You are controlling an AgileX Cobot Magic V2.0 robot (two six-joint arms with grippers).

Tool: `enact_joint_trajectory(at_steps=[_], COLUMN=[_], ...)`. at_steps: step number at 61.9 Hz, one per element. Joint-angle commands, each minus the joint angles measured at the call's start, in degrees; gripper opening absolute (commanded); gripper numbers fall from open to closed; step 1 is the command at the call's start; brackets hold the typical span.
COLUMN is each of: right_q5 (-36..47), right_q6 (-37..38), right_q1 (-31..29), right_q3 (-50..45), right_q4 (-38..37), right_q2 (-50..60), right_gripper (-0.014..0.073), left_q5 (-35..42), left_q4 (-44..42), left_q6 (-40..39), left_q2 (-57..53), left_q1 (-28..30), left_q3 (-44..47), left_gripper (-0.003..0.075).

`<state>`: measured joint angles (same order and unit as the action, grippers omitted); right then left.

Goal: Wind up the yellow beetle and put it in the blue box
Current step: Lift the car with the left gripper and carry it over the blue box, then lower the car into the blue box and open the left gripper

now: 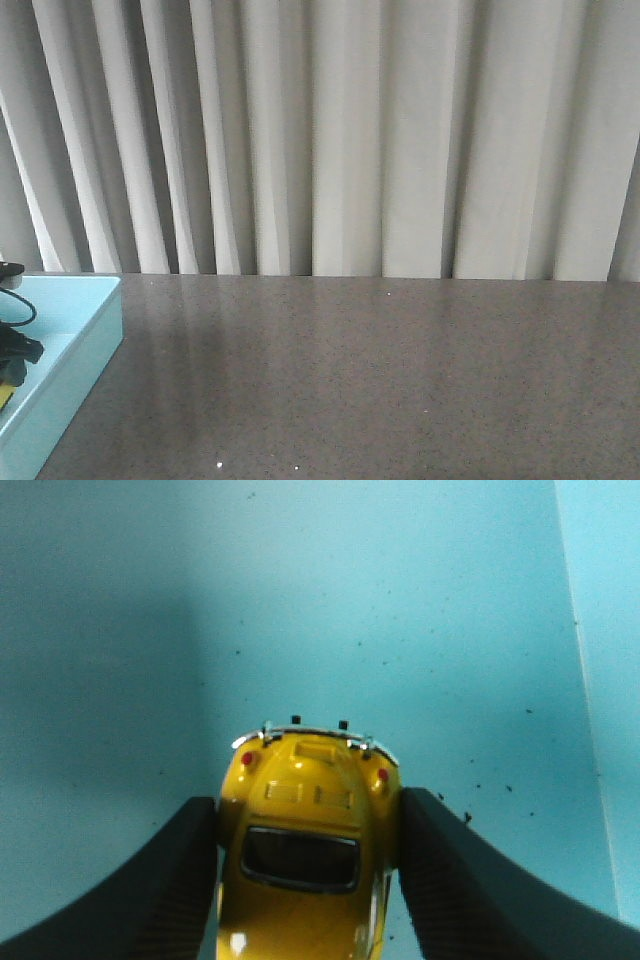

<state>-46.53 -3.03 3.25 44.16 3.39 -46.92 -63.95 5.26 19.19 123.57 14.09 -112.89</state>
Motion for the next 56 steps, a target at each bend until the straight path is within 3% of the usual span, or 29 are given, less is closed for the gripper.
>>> enact_joint_trajectory(at_steps=[1,13,36,56], right_q5=[3.15,3.15,3.15,3.15], right_q6=[-0.34,-0.34,-0.34,-0.34], right_q1=[-0.09,-0.09,-0.09,-0.09], right_q3=[1.38,1.38,1.38,1.38], right_q4=[-0.15,-0.15,-0.15,-0.15], right_q2=[0.45,0.45,0.45,0.45], right_gripper=[0.0561,0.0561,0.0561,0.0561], left_q5=[2.99,1.83,-5.61,-7.45], left_q4=[1.28,5.08,12.14,11.35], left_q6=[-0.09,-0.09,1.09,0.9], left_q2=[-3.59,-5.69,-18.46,-29.76], left_q1=[0.12,0.12,-0.91,-9.97], left_q3=[-1.36,-1.36,-1.36,1.54], left_gripper=[0.0461,0.0599,0.0576,0.0576])
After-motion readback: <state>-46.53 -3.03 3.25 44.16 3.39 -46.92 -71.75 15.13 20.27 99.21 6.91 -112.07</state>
